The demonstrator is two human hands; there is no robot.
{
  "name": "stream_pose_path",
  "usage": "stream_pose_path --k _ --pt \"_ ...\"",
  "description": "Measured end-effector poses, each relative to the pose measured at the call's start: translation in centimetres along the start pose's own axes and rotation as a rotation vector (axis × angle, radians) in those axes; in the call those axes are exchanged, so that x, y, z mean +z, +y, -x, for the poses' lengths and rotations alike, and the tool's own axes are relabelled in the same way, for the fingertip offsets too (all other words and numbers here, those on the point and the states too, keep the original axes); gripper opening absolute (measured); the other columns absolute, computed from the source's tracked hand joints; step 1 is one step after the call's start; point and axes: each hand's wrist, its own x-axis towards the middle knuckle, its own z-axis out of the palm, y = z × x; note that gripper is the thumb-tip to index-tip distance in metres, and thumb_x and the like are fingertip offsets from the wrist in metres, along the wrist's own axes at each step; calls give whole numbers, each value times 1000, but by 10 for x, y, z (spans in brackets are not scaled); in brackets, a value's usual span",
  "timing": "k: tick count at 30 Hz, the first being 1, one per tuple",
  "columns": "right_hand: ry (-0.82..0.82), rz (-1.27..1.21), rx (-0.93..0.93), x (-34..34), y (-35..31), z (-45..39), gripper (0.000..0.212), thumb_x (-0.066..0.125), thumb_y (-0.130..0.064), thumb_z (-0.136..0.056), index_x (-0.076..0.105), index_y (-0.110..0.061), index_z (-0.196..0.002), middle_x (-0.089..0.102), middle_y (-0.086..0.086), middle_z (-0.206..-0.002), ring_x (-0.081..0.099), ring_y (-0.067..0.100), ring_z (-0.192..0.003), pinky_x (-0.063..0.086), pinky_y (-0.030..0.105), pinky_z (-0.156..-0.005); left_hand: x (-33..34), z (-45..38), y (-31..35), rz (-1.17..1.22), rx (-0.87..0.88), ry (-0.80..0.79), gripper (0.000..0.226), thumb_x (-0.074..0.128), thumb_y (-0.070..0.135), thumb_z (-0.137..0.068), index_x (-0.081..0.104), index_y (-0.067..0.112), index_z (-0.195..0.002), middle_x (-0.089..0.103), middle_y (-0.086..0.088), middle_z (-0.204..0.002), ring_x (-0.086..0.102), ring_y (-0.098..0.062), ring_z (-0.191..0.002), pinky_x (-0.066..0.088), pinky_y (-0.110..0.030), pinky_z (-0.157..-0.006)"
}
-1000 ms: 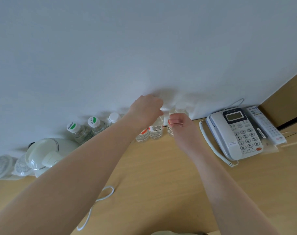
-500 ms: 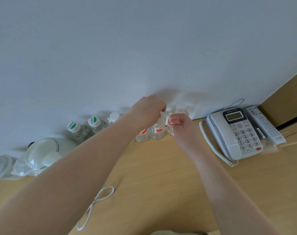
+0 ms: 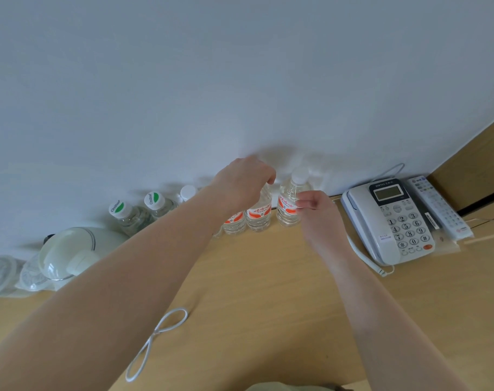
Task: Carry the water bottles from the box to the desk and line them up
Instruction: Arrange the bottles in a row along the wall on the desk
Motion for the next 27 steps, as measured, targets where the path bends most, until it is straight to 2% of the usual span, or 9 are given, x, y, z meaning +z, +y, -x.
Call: stream_pose_path --k 6,15,20,22,24,27 --pt "4 -3 13 -1 2 0 37 44 -4 -93 61 -25 -118 67 -9 -114 61 5 -88 40 25 -59 -4 1 6 -48 13 -10 51 45 -11 -93 64 20 -129 59 -2 -132 57 -26 -116 46 -33 -81" --pt "-4 0 4 -2 4 -2 34 46 -6 -93 61 -29 -114 67 -11 -112 62 4 -90 40 23 -60 -6 4 12 -146 45 -5 55 43 -12 -93 62 18 -134 60 -1 -138 56 -27 -123 48 -35 -94" --pt "2 -9 7 -2 4 -3 34 46 -6 -93 61 -29 -112 68 -11 -112 62 6 -87 40 24 -60 -10 2 15 -175 4 -37 53 44 -15 -90 60 15 -130 61 -4 -128 61 -30 -110 52 -37 -83" --pt "4 -12 6 -3 4 -4 35 45 -5 -92 61 -29 -112 68 -11 -112 62 7 -87 40 25 -60 -12 0 19 -189 7 -56 47 51 -7 -94 57 17 -134 60 -4 -127 60 -29 -112 50 -37 -82" --pt "0 -11 4 -3 5 -4 36 45 -4 -91 61 -29 -112 68 -11 -112 62 6 -90 40 25 -61 -16 -3 24 -174 25 -25 40 59 12 -99 54 21 -137 59 -2 -127 58 -26 -117 47 -37 -83" --pt "10 -15 4 -4 6 -5 38 45 -1 -90 62 -22 -117 70 -5 -114 64 11 -99 41 23 -65 -19 -14 35 -40 40 62 44 61 35 -99 51 25 -141 59 -1 -131 57 -26 -120 45 -36 -86"
